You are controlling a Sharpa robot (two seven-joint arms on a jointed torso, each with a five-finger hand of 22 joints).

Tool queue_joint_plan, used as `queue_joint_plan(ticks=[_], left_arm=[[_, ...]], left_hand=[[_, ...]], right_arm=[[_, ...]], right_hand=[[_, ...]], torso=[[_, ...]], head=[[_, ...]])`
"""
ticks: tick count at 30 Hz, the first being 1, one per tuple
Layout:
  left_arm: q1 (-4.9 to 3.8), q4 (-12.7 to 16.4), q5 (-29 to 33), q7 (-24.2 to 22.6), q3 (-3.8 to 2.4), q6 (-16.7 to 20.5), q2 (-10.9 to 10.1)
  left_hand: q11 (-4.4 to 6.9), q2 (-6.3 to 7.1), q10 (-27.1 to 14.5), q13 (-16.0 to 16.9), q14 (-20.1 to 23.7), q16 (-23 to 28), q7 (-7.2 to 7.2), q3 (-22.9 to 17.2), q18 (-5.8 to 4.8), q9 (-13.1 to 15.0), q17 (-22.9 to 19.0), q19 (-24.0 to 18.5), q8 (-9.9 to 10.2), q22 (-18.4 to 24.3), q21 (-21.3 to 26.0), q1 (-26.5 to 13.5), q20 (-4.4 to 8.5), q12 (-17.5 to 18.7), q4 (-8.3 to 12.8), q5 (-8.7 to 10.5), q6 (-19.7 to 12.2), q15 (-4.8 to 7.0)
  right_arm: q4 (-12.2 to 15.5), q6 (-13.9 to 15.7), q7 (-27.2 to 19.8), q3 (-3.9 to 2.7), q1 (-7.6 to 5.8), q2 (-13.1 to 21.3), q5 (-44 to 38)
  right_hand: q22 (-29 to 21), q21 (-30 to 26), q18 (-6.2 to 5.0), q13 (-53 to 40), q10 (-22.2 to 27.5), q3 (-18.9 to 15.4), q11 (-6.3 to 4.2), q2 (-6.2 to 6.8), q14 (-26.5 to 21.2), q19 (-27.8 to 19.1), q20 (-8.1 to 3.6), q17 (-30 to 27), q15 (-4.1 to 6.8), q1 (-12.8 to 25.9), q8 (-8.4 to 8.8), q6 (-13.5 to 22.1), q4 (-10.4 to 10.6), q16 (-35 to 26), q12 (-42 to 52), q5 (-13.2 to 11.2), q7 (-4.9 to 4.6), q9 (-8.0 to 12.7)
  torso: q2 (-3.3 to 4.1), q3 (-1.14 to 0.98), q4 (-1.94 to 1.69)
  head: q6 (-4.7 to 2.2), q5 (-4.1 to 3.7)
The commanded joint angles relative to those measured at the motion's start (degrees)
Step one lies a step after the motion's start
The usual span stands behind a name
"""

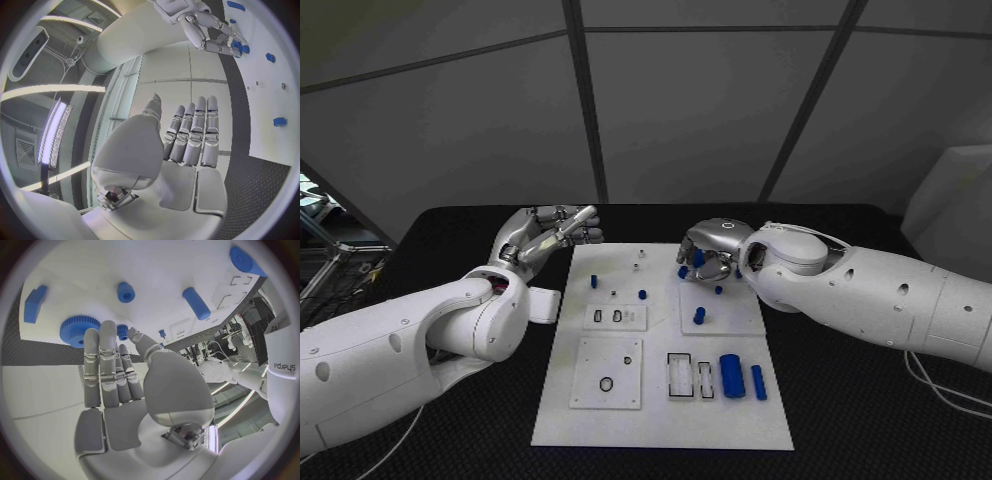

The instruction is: Assemble the parts on the task board

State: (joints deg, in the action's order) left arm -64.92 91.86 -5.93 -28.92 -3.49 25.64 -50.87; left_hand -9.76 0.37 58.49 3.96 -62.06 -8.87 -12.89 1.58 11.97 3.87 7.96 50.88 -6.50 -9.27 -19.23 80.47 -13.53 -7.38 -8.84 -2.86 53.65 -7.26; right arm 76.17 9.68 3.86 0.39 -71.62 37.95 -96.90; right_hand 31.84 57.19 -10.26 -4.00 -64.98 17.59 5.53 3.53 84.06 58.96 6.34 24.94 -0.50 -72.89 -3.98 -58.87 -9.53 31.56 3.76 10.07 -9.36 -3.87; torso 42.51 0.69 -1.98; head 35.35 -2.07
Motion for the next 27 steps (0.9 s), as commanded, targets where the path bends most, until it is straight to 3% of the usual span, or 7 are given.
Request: queue_joint_plan(ticks=[1, 4, 15, 27], left_arm=[[-0.09, 0.15, -0.38, -0.02, -0.08, -0.88, -0.08], [-0.09, 0.14, -0.37, 0.02, -0.08, -0.94, -0.11], [-0.10, 0.26, -0.37, 0.21, -0.09, -1.13, -0.21], [-0.10, 0.17, -0.37, 0.42, -0.10, -1.35, -0.32]], left_hand=[[-0.16, -0.33, 0.19, -0.05, 0.36, 0.27, 0.01, 0.04, -1.56, -0.08, 0.09, 0.31, 0.22, -0.09, -0.29, -0.20, -0.02, 0.38, 0.19, -0.13, 0.22, -0.09], [-0.17, -0.35, 0.17, -0.06, 0.38, 0.31, -0.01, 0.05, -1.57, -0.09, 0.09, 0.31, 0.25, -0.09, -0.29, -0.23, -0.02, 0.41, 0.19, -0.13, 0.20, -0.09], [-0.22, -0.43, 0.08, -0.08, 0.42, 0.43, -0.07, 0.07, -1.57, -0.11, 0.13, 0.31, 0.34, -0.09, -0.30, -0.32, -0.03, 0.52, 0.20, -0.12, 0.14, -0.12], [-0.30, -0.52, -0.07, -0.12, 0.42, 0.56, -0.17, 0.10, -1.58, -0.13, 0.18, 0.29, 0.49, -0.09, -0.32, -0.44, -0.05, 0.70, 0.22, -0.12, 0.02, -0.15]], right_arm=[[-0.20, -2.15, 1.20, -0.04, -0.17, -0.30, -2.62], [-0.42, -2.55, 1.18, -0.04, -0.17, -0.66, -2.75], [-1.25, -3.13, 0.87, -0.04, -0.18, -1.63, -2.86], [-1.93, -1.86, 1.11, -0.04, -0.18, -2.29, -3.03]], right_hand=[[3.74, 2.77, 0.97, -0.08, 0.16, 0.33, -0.03, 0.63, 1.64, 1.59, 0.06, 1.72, 0.27, -0.29, 0.12, 0.22, 0.80, 2.27, 0.23, 0.38, 0.24, 0.02], [9.26, 6.55, 1.78, -0.11, -0.17, 1.15, -0.06, 0.78, 1.67, 4.17, 0.05, 4.65, 0.33, -0.48, 0.10, 0.17, 1.44, 5.94, 0.30, 0.54, 0.33, 0.01], [19.53, 13.28, 3.32, -0.17, -2.03, 3.87, -0.39, 0.22, 2.07, 9.07, -0.10, 15.62, 0.52, -0.87, -0.17, -1.03, 2.78, 17.48, 0.62, 0.59, 0.41, -0.10], [30.47, 20.12, 5.02, -0.58, -5.57, 9.01, -1.19, -1.84, 2.48, 14.40, -0.63, 26.76, 1.10, -3.93, -1.08, -4.35, 2.55, 29.16, 1.18, -2.96, 0.86, -0.59]], torso=[[0.16, -0.08, -0.03], [0.24, -0.14, -0.03], [0.42, -0.20, 0.00], [0.54, -0.29, 0.02]], head=[[0.09, 0.01], [0.17, 0.04], [0.28, 0.09], [0.48, 0.32]])
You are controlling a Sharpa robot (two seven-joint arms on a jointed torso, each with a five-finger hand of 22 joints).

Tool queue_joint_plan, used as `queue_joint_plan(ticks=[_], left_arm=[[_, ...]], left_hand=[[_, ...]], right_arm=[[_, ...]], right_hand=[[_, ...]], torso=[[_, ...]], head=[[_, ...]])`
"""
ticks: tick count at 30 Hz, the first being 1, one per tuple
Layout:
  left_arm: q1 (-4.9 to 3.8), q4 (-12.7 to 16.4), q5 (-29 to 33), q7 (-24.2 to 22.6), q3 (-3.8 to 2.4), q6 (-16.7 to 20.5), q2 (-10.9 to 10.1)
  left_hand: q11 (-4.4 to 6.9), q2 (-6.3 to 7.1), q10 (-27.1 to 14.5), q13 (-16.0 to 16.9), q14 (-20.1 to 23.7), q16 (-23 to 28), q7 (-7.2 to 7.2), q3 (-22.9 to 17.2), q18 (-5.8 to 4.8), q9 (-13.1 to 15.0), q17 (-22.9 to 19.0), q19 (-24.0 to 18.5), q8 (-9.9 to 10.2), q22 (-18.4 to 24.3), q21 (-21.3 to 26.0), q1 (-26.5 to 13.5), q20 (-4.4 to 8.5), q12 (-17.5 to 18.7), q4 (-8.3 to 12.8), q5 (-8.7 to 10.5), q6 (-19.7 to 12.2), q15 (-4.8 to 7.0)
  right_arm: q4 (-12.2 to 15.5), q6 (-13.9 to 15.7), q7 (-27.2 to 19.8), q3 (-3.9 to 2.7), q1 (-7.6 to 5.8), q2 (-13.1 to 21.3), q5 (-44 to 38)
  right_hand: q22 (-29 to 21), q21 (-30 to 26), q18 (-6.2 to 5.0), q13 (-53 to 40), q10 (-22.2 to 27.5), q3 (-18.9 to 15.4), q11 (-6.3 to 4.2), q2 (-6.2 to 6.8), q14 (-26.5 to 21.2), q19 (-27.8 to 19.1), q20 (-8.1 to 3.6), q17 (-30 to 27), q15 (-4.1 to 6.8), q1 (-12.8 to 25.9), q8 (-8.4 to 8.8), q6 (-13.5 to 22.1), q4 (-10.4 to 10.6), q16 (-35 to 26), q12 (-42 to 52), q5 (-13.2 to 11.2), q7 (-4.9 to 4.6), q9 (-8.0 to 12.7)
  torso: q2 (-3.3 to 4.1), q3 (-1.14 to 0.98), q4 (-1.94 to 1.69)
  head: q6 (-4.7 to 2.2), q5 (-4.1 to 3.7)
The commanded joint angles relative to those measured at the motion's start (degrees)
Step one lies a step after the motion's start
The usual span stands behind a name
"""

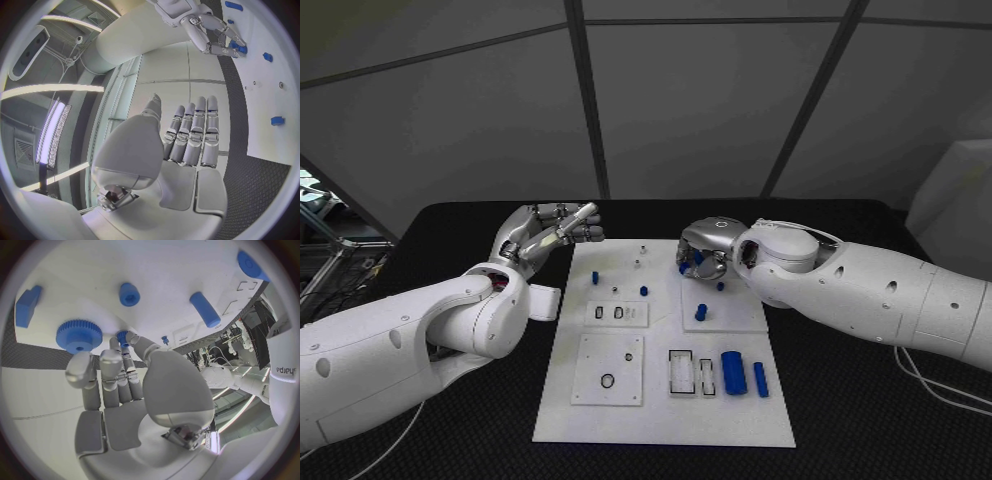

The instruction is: Assemble the parts on the task board

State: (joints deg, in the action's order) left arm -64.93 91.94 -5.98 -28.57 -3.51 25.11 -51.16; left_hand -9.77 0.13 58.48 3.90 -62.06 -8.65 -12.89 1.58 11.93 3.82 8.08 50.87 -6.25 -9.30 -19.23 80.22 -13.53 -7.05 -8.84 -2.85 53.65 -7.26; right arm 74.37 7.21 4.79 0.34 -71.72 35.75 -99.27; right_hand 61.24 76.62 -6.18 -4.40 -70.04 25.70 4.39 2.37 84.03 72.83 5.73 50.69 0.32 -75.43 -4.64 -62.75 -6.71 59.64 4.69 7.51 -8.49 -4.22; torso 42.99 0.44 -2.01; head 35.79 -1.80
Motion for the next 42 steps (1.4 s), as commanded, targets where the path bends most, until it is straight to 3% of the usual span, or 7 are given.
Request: queue_joint_plan(ticks=[1, 7, 11, 18, 34, 42], left_arm=[[-0.09, 0.10, -0.32, 0.09, -0.08, -0.84, -0.04], [-0.09, 0.09, -0.31, 0.15, -0.08, -0.94, -0.14], [-0.09, 0.08, -0.13, 0.22, -0.08, -0.92, -0.16], [-0.09, 0.17, -0.01, 0.18, -0.08, -0.93, -0.24], [-0.12, 0.47, 0.03, 0.22, -0.09, -1.00, -0.05], [-0.16, 0.57, 0.04, 0.26, -0.09, -0.98, 0.05]], left_hand=[[-0.29, -0.28, -0.07, -0.06, 0.42, 0.34, -0.17, 0.10, -1.54, -0.08, 0.07, 0.30, 0.24, -0.05, -0.32, -0.20, -0.05, 0.37, 0.22, -0.12, 0.02, -0.15], [-0.34, -0.33, -0.16, -0.08, 0.40, 0.40, -0.22, 0.11, -1.55, -0.09, 0.11, 0.29, 0.33, -0.05, -0.33, -0.23, -0.06, 0.47, 0.26, -0.13, -0.06, -0.17], [-0.52, -0.55, -0.51, -0.12, 0.41, 0.67, -0.46, 0.16, -1.58, -0.11, 0.24, 0.15, 0.64, -0.02, -0.30, -0.46, -0.13, 0.83, 0.31, -0.13, -0.33, -0.28], [-0.59, -0.59, -0.63, -0.12, 0.54, 0.86, -0.50, 0.20, -1.61, -0.11, 0.27, 0.01, 0.74, 0.02, -0.25, -0.53, -0.17, 0.97, 0.37, -0.12, -0.41, -0.36], [-0.61, -0.61, -0.67, -0.11, 0.69, 1.06, -0.51, 0.26, -1.63, -0.09, 0.29, -0.17, 0.79, 0.07, -0.16, -0.62, -0.22, 1.05, 0.41, -0.12, -0.41, -0.42], [-0.64, -0.65, -0.70, -0.10, 0.81, 1.25, -0.51, 0.30, -1.64, -0.07, 0.31, -0.37, 0.84, 0.12, -0.06, -0.68, -0.26, 1.13, 0.46, -0.13, -0.40, -0.47]], right_arm=[[-0.13, 1.05, 0.17, 0.02, -0.09, -0.07, -0.72], [1.21, 5.25, -0.85, 0.00, -0.08, 0.65, -0.39], [2.28, 8.74, -1.70, -0.02, -0.12, 1.10, 0.83], [1.52, 12.68, -1.71, -0.06, -0.74, -0.08, 2.29], [-8.28, 12.18, -1.08, -0.07, -1.27, -8.86, 2.62], [-11.30, 10.75, -1.63, -0.06, -1.30, -11.83, 2.62]], right_hand=[[1.62, 1.03, 1.02, -0.21, -0.67, 1.27, -0.08, -0.80, 2.48, 0.76, -0.04, 1.50, 0.28, -1.65, -0.43, -0.62, -0.42, 1.61, 0.24, -0.52, -0.02, -0.28], [3.83, 2.50, 1.35, -0.40, -1.22, 2.59, -0.03, -0.58, 2.19, 1.50, 0.00, 3.42, 0.19, -2.00, -0.34, -1.09, -0.84, 3.92, 0.05, -0.76, -0.14, -0.38], [3.22, 2.33, 1.20, -0.37, -1.04, 2.77, 0.07, -0.01, 1.73, 0.76, 0.10, 2.68, 0.04, -1.71, -0.14, -0.99, -0.87, 3.58, -0.23, -0.74, -0.24, -0.36], [3.95, 2.71, 1.33, -0.38, -1.07, 2.84, 0.10, 0.29, 1.72, 1.04, 0.16, 3.44, 0.00, -1.48, -0.06, -1.00, -0.82, 4.32, -0.32, -0.69, -0.30, -0.36], [4.72, 3.21, 1.43, -0.33, -0.76, 2.86, 0.24, 0.80, 1.65, 1.15, 0.35, 4.39, -0.18, -0.62, 0.33, -0.70, -0.27, 5.57, -0.68, -0.93, -0.45, -0.30], [4.89, 3.32, 1.45, -0.31, -0.66, 2.88, 0.29, 0.84, 1.64, 1.19, 0.40, 4.74, -0.21, -0.48, 0.42, -0.61, -0.14, 5.93, -0.76, -0.91, -0.45, -0.28]], torso=[[0.08, -0.02, 0.05], [0.07, -0.11, 0.12], [0.02, -0.05, 0.16], [0.15, 0.00, -0.06], [0.36, -0.07, -0.08], [0.43, -0.09, 0.05]], head=[[0.08, 0.12], [0.13, 0.40], [-0.17, 0.60], [-0.41, 0.57], [-0.46, 0.86], [-0.42, 1.22]])
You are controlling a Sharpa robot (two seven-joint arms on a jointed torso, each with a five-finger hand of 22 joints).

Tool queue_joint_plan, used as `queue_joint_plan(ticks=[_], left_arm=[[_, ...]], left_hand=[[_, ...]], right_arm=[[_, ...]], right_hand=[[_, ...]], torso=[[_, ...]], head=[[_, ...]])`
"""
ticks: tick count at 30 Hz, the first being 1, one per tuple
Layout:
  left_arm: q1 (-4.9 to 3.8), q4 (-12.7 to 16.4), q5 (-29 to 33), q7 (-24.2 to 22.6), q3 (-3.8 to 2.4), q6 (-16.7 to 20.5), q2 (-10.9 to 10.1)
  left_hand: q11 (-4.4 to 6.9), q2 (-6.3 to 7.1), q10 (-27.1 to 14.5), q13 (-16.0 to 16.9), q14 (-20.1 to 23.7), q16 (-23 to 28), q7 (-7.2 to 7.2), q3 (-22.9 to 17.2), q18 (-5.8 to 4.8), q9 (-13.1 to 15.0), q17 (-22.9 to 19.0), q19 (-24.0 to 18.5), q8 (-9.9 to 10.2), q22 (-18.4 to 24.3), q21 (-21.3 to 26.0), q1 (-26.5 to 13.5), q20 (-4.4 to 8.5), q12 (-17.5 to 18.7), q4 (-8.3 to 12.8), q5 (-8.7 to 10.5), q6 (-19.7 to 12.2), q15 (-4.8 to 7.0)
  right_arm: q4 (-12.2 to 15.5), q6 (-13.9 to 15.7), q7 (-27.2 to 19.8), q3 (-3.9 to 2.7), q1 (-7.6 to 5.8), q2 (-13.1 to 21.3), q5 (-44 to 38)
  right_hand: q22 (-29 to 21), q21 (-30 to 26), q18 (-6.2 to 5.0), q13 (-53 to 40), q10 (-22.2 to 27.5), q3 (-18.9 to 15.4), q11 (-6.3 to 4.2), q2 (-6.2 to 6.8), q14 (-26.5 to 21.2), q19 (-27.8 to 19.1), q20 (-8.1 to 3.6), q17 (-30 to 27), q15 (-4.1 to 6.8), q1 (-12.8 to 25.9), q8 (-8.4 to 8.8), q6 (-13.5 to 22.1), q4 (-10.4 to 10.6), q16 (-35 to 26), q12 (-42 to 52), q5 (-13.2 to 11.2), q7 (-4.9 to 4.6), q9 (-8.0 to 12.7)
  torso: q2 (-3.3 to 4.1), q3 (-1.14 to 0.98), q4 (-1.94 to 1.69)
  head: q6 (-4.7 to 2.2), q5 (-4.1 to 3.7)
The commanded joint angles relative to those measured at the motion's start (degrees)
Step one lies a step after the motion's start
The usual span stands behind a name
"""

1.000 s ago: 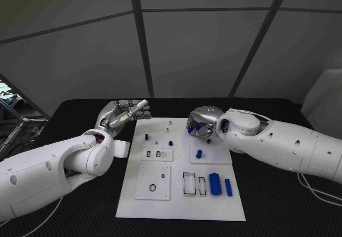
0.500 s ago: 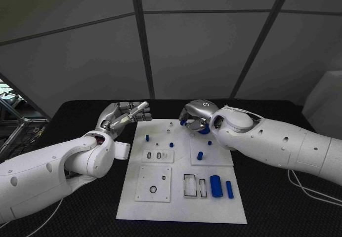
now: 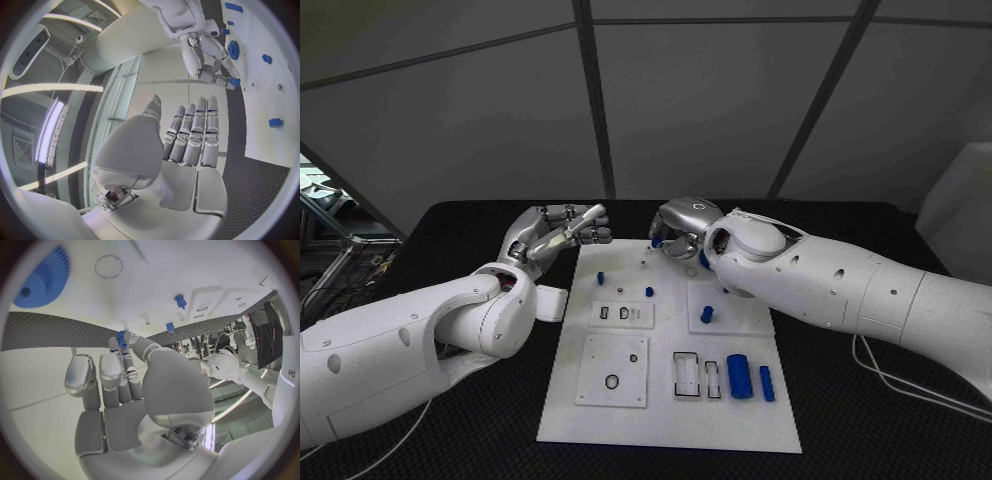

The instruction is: Assemble the parts on the task board

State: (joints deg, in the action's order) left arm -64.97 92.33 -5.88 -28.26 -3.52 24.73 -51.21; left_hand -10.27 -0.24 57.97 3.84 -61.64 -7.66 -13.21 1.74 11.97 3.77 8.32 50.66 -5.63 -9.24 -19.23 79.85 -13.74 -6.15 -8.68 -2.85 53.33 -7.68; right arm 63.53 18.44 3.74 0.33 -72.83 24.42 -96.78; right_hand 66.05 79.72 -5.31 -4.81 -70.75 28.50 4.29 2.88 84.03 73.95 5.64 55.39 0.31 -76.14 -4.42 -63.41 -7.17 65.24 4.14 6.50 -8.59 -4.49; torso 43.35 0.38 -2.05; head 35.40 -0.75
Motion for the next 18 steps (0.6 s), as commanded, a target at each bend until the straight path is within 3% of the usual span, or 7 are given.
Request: queue_joint_plan(ticks=[1, 18], left_arm=[[-0.13, 0.19, -0.06, -0.04, -0.08, -0.60, 0.11], [-0.32, 0.21, -0.06, 0.02, -0.10, -0.58, 0.19]], left_hand=[[-0.13, -0.29, -0.19, -0.04, 0.39, 0.26, -0.19, 0.14, -1.68, -0.03, 0.07, -0.15, 0.22, 0.06, -0.06, -0.31, -0.05, 0.23, 0.30, -0.13, -0.08, -0.05], [-0.17, -0.31, -0.26, -0.05, 0.47, 0.39, -0.24, 0.18, -1.69, -0.03, 0.09, -0.29, 0.28, 0.10, 0.01, -0.35, -0.08, 0.31, 0.34, -0.12, -0.13, -0.08]], right_arm=[[-0.71, -0.68, -0.62, -0.04, -0.19, -0.79, 0.12], [-4.07, -4.41, -0.58, -0.01, -0.19, -3.50, -0.39]], right_hand=[[0.09, 0.22, 0.58, 0.09, 0.06, 0.09, 0.39, 0.33, 1.64, 0.07, 0.48, 0.05, -0.20, 0.22, 0.19, 0.05, 0.31, 0.33, -0.20, 0.11, -0.35, -0.01], [0.11, 0.29, 0.57, 0.15, 0.38, 0.14, 0.48, 0.46, 1.54, -0.06, 0.57, 0.10, -0.28, 0.43, 0.37, 0.28, 0.49, 0.57, -0.35, 0.23, -0.39, 0.04]], torso=[[0.07, -0.06, 0.12], [0.10, -0.08, 0.17]], head=[[-0.08, 0.24], [0.11, 0.68]])
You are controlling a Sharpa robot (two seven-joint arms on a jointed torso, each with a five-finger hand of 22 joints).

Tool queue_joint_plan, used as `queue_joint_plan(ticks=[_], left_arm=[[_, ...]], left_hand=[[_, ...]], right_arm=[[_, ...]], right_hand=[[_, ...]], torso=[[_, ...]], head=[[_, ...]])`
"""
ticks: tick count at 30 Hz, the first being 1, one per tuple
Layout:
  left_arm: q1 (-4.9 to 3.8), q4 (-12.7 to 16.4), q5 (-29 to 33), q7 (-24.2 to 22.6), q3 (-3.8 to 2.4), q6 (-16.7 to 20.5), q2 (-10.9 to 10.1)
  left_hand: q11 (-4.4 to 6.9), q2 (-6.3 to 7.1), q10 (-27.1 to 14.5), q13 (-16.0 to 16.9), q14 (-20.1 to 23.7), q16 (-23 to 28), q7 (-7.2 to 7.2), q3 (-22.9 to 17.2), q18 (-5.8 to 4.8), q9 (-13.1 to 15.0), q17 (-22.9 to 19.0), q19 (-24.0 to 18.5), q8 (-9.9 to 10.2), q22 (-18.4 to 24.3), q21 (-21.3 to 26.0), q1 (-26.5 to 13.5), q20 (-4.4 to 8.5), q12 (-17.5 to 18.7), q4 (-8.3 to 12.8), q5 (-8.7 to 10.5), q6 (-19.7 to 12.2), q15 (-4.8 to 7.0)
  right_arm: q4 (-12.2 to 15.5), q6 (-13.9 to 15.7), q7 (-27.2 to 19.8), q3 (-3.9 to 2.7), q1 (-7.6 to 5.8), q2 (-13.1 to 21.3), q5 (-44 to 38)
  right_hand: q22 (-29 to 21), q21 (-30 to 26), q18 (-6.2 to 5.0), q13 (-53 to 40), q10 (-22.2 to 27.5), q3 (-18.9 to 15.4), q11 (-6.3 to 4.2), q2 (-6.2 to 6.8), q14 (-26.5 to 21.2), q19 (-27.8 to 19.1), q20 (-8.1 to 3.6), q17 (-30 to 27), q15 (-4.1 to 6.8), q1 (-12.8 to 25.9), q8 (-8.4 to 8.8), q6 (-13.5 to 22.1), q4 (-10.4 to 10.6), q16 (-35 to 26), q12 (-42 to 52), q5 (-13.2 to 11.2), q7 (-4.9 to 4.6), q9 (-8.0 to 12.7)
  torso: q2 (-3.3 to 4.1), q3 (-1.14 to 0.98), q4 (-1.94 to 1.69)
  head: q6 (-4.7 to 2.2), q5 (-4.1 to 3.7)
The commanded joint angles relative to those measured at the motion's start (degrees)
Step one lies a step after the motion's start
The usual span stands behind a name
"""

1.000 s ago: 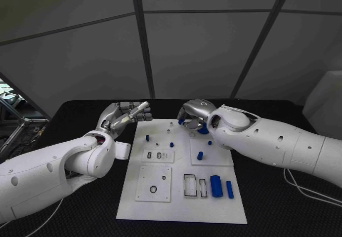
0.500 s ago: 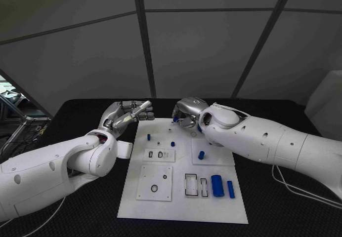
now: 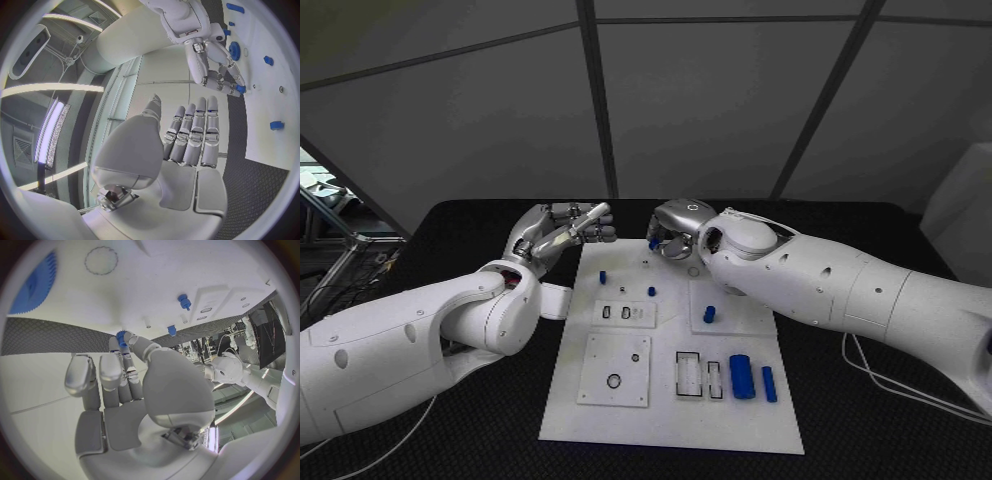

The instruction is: Assemble the parts on the task board

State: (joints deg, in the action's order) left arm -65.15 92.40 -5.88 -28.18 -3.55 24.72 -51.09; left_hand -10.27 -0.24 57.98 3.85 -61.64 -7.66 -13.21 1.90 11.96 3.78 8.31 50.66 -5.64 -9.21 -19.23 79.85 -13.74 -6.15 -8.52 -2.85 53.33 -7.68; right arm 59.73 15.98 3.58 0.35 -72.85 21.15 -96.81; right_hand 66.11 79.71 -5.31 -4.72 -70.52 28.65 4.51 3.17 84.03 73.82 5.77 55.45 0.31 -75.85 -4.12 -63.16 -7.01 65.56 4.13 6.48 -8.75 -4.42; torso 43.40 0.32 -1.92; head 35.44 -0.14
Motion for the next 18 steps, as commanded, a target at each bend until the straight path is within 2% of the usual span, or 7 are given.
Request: queue_joint_plan(ticks=[1, 13, 18], left_arm=[[-0.14, 0.13, -0.06, -0.06, -0.08, -0.58, 0.07], [-0.22, 0.02, -0.06, -0.02, -0.08, -0.60, 0.18], [-0.27, -0.06, -0.06, 0.03, -0.09, -0.72, 0.20]], left_hand=[[-0.17, -0.31, -0.26, -0.05, 0.47, 0.39, -0.24, 0.02, -1.68, -0.03, 0.10, -0.29, 0.29, 0.07, 0.01, -0.36, -0.08, 0.31, 0.18, -0.13, -0.13, -0.08], [-0.20, -0.31, -0.32, -0.06, 0.48, 0.45, -0.27, 0.03, -1.67, -0.04, 0.11, -0.34, 0.32, 0.09, 0.03, -0.37, -0.10, 0.36, 0.21, -0.12, -0.17, -0.10], [-0.20, -0.31, -0.32, -0.06, 0.48, 0.45, -0.27, 0.03, -1.67, -0.04, 0.11, -0.34, 0.32, 0.09, 0.03, -0.37, -0.10, 0.36, 0.21, -0.12, -0.17, -0.10]], right_arm=[[-0.35, -2.13, -0.42, -0.03, -0.17, -0.31, -0.37], [-1.22, -3.02, -0.61, -0.02, -0.16, -1.10, -0.40], [-1.64, -3.00, -0.20, -0.02, -0.16, -1.37, -0.40]], right_hand=[[0.05, 0.29, 0.57, 0.06, 0.15, -0.01, 0.25, 0.17, 1.54, 0.07, 0.43, 0.04, -0.27, 0.14, 0.07, 0.03, 0.33, 0.26, -0.34, 0.25, -0.24, -0.03], [-0.11, 0.28, 0.51, 0.27, 1.13, 0.09, 0.46, 0.44, 1.27, -0.29, 0.60, -0.17, -0.46, 0.47, 0.38, 0.68, 0.58, 0.38, -0.58, 0.25, -0.34, 0.10], [-0.48, 0.16, 0.43, 0.66, 2.92, -0.01, 1.03, 1.10, 1.00, -0.79, 0.95, -0.37, -0.91, 1.26, 0.57, 2.05, 1.10, 0.53, -0.63, 0.31, -0.95, 0.34]], torso=[[0.06, -0.02, 0.07], [0.08, -0.02, 0.03], [0.10, 0.00, 0.03]], head=[[0.08, 0.10], [0.22, 0.16], [0.18, 0.24]])
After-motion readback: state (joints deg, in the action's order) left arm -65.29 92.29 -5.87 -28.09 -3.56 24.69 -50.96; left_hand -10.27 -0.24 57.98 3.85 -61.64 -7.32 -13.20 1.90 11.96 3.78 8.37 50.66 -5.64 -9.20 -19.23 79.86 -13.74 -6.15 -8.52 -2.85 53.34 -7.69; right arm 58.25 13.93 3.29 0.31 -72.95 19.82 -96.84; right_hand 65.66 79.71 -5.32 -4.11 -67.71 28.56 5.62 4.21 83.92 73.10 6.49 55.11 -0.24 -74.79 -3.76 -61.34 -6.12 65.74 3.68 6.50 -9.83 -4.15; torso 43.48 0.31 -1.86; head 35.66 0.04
